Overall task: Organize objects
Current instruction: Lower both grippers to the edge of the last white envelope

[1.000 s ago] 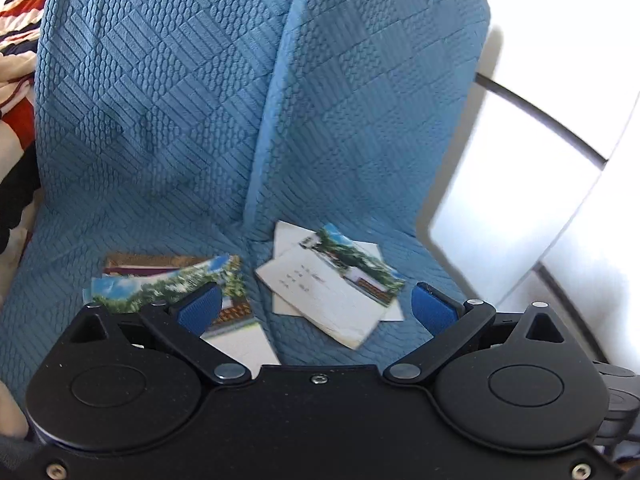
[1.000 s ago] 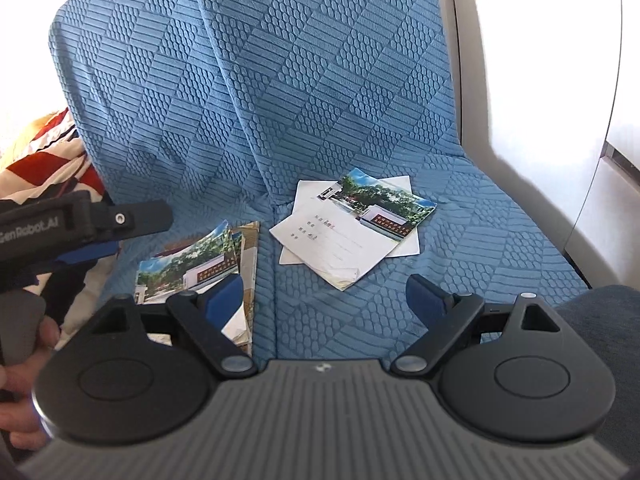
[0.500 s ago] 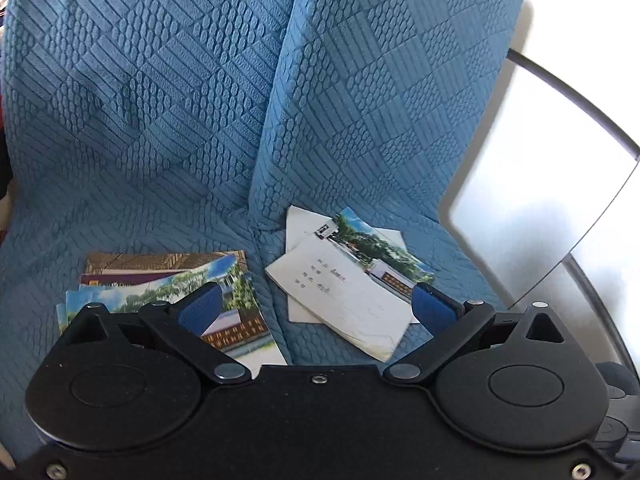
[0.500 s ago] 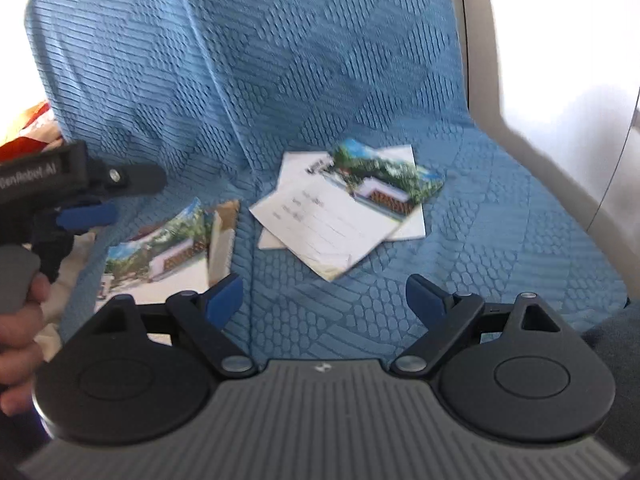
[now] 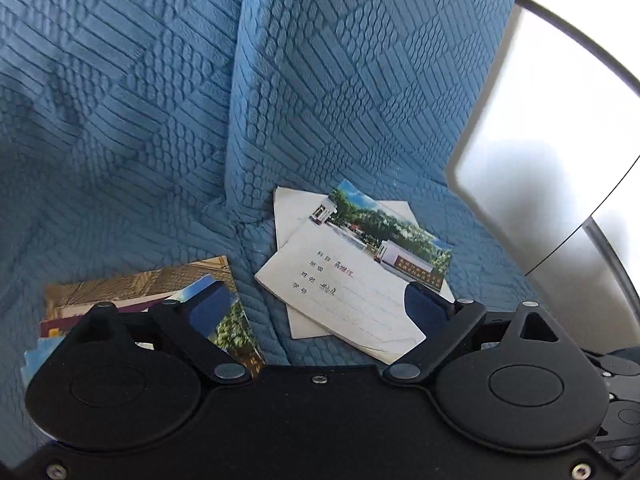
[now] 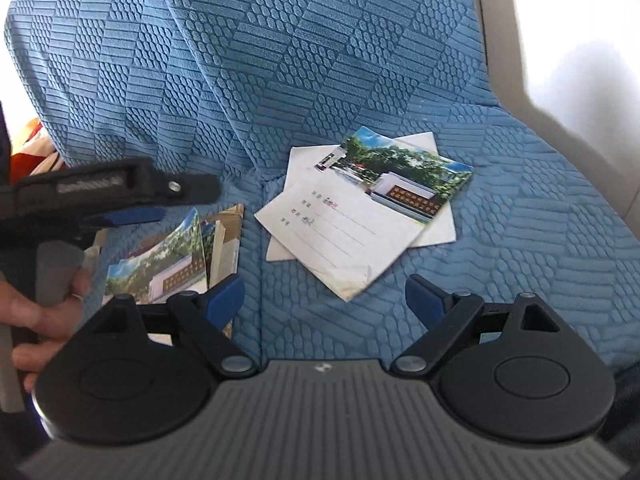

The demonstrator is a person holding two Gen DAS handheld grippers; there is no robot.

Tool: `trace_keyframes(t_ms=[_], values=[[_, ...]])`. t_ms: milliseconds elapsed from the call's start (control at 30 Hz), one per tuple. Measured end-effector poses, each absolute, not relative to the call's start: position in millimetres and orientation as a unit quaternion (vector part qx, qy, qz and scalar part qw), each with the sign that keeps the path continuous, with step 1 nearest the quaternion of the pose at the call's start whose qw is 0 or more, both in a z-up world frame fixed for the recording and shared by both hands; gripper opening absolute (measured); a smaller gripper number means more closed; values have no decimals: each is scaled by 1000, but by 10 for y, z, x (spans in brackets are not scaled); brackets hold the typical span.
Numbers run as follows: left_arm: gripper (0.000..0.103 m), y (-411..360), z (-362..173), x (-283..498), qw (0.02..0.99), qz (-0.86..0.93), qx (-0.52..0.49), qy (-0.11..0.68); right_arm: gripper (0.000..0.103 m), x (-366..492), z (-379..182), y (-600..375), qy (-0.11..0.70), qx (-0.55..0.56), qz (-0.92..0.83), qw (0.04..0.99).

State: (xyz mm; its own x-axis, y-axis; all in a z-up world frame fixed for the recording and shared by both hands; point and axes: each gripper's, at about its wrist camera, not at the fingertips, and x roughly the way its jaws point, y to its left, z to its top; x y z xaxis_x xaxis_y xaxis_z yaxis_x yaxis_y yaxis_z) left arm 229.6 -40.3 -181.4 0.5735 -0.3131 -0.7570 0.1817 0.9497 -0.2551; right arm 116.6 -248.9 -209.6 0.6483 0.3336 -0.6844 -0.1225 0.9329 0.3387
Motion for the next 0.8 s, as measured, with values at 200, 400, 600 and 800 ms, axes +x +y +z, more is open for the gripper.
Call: trace_keyframes(t_ms=[200, 400, 600, 800], values=[[86, -359, -1924, 2514, 876, -141, -76, 454, 84, 1393, -2187, -2463, 412, 142, 125, 892], [76, -352, -2063, 2745, 866, -142, -77, 473, 79, 1590, -2324, -2435, 438, 169, 121, 875], [69, -408, -2174, 2936, 858, -157, -58, 486, 77, 1728, -2389, -2392, 445, 169, 118, 871], [58, -355, -2283, 3125, 846, -170, -68, 500, 57, 1924, -2481, -2359, 460, 166, 110, 865]])
